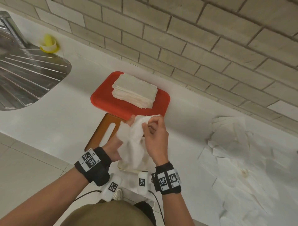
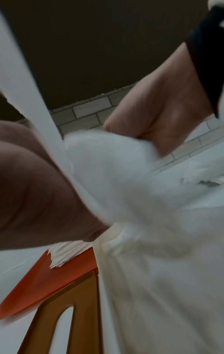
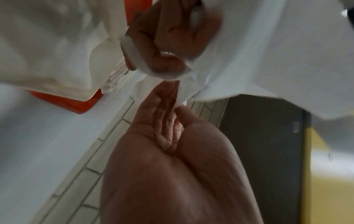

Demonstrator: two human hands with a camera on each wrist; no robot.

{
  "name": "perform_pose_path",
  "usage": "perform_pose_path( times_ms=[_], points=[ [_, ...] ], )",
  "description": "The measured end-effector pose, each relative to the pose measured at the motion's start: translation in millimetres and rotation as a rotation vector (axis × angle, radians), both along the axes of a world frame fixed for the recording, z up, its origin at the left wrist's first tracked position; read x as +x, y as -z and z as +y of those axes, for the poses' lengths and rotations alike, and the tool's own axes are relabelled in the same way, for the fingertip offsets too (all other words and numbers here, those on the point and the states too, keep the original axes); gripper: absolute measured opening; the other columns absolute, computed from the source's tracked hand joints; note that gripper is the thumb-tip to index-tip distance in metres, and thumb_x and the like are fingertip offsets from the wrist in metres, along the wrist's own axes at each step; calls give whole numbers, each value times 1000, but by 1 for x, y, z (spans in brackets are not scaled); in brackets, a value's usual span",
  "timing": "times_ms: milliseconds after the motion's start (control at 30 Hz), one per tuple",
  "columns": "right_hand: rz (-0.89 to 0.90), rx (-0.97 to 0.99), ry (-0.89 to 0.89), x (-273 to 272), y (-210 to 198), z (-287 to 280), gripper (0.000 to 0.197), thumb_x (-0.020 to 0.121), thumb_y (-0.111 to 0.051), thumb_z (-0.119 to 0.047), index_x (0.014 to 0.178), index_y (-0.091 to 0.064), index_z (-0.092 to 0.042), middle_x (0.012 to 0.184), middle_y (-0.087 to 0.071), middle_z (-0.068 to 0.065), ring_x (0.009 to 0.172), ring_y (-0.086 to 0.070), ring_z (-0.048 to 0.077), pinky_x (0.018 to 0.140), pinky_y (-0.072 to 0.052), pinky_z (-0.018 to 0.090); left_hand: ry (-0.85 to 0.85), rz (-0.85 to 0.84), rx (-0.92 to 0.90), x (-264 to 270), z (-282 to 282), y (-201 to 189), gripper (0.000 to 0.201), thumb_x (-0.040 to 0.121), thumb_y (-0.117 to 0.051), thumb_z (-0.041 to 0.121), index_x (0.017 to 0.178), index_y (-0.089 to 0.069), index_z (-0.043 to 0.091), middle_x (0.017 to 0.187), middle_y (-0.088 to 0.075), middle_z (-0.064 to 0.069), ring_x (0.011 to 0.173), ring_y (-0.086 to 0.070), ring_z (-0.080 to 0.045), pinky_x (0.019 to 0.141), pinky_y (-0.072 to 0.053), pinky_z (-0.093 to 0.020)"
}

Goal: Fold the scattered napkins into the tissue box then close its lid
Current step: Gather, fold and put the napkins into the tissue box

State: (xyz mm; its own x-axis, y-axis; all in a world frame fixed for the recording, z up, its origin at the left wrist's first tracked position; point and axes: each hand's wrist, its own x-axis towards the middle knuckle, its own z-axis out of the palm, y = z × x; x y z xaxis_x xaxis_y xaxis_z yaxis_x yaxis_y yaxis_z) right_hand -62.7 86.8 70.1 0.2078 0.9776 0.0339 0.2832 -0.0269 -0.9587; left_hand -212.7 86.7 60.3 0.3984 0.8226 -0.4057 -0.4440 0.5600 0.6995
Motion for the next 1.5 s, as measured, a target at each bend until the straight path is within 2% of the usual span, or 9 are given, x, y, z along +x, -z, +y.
perform_pose_path(
  times_ms=[133,333,400,633,800,1100,1267,1367,1500],
  points=[
    [320,-16,65,14,-8,-2,23,105,-69,-13,116,-52,-23,91,-73,3,91,-70,25,97,-60,63,-24,216,54,3,6,-7,48,107,-57,53,133,-71,16,122,-77,-12,101,-74,-24,83,-56,-38],
    [613,-6,75,33,-19,-4,73,99,-70,3,146,-42,-44,120,-75,17,103,-73,29,99,-59,51,-46,280,169,-17,10,-1,69,83,-77,72,128,-71,20,117,-78,-6,103,-75,-28,87,-59,-43],
    [588,-13,34,31,-16,-8,87,96,-70,7,149,-37,-54,122,-72,20,101,-75,31,97,-61,51,-10,219,204,-19,10,-2,61,84,-88,49,131,-64,19,124,-76,-13,104,-74,-33,89,-60,-48],
    [697,-132,83,30,2,-11,73,98,-63,3,143,-52,-54,108,-57,12,100,-62,29,90,-54,46,-34,352,330,-27,7,3,16,95,-78,15,106,-68,9,90,-70,-27,72,-69,-22,64,-56,-32],
    [780,-292,74,53,19,-1,65,101,-68,-16,145,-48,-60,115,-74,8,102,-71,26,93,-56,45,156,507,437,-38,9,15,15,100,-72,21,109,-80,12,112,-77,-9,99,-72,-20,85,-56,-31],
    [448,-241,1,76,35,-10,9,97,-76,-2,103,-70,-3,117,-71,21,105,-73,26,96,-61,44,229,820,464,-39,14,10,18,80,-89,44,93,-85,34,114,-62,2,91,-64,-16,78,-51,-20],
    [-181,-209,-54,85,35,-39,46,88,-80,-8,114,-61,-41,137,-58,-6,128,-64,21,110,-55,42,174,1017,913,-31,14,3,16,80,-90,44,91,-81,39,106,-50,11,80,-52,-3,76,-43,-14],
    [-572,28,-254,93,12,-50,90,82,-84,-16,153,-41,-52,174,-10,-10,166,-7,19,130,-23,46,301,1125,1341,-27,8,-17,9,92,-81,43,93,-78,35,109,-55,20,76,-62,-7,66,-44,-20],
    [-841,224,-576,88,-10,-48,74,78,-90,-29,142,-59,-49,178,-12,-11,167,11,32,133,-7,58,517,1264,1720,-20,-7,-28,18,106,-58,41,98,-71,32,102,-69,18,60,-62,-11,53,-28,-21]
  ],
)
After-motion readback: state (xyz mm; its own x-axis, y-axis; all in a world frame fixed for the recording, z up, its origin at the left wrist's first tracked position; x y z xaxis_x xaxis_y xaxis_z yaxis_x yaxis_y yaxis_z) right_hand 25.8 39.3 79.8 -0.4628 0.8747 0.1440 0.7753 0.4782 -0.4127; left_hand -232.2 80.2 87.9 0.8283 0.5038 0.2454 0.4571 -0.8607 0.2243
